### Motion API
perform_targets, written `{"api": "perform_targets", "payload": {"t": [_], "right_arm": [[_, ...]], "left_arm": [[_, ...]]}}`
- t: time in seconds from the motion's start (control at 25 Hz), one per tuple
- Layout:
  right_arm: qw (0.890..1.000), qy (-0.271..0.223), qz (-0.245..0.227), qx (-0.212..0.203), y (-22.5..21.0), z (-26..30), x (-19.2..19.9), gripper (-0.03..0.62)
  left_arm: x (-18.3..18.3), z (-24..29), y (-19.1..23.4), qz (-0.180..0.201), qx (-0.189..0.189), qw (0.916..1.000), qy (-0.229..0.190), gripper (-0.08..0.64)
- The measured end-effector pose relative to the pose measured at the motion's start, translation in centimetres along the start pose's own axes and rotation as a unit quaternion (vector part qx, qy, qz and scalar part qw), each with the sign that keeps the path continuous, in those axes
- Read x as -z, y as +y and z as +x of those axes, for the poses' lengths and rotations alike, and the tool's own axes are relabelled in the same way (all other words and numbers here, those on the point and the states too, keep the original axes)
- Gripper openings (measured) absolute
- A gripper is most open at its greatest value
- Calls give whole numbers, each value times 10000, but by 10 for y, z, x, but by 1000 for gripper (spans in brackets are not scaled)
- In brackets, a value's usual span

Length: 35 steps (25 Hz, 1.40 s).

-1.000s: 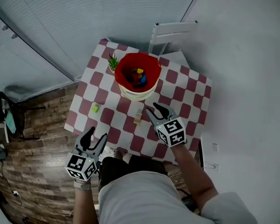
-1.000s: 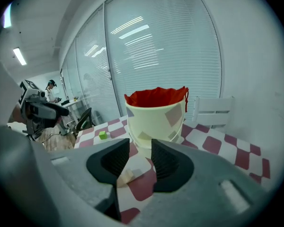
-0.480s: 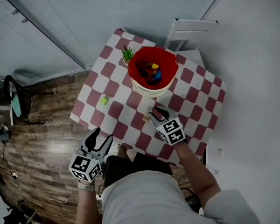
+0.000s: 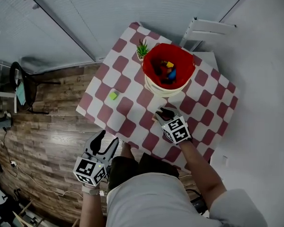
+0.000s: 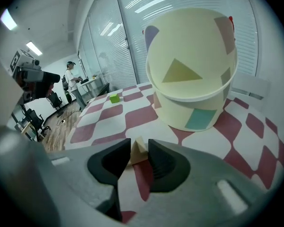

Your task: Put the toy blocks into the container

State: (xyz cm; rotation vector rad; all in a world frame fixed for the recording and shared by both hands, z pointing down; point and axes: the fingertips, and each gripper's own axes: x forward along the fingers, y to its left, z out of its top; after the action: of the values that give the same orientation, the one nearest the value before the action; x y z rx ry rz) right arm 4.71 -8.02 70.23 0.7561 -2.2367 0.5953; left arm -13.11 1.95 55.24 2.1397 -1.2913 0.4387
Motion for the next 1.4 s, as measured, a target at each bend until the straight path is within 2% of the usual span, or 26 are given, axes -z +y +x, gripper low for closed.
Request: {"api": "perform_targets", "payload": {"t": [0.4, 0.64, 1.0, 1.4], "right_arm": [[10000, -71, -27, 11, -1, 2, 3, 106], [9997, -187, -106, 145, 1, -8, -16, 79], [9968, -700, -272, 276, 13, -45, -70, 75], [9889, -1326, -365, 565, 19, -94, -147, 72]], "left_arm": [[10, -10, 4, -101, -154, 9998, -45, 219], [2, -15, 7, -83, -175, 9996, -192, 219], [-10, -19, 1, 52, -12, 9993, -368, 219], [-43, -18, 8, 196, 273, 9973, -652, 219]]}}
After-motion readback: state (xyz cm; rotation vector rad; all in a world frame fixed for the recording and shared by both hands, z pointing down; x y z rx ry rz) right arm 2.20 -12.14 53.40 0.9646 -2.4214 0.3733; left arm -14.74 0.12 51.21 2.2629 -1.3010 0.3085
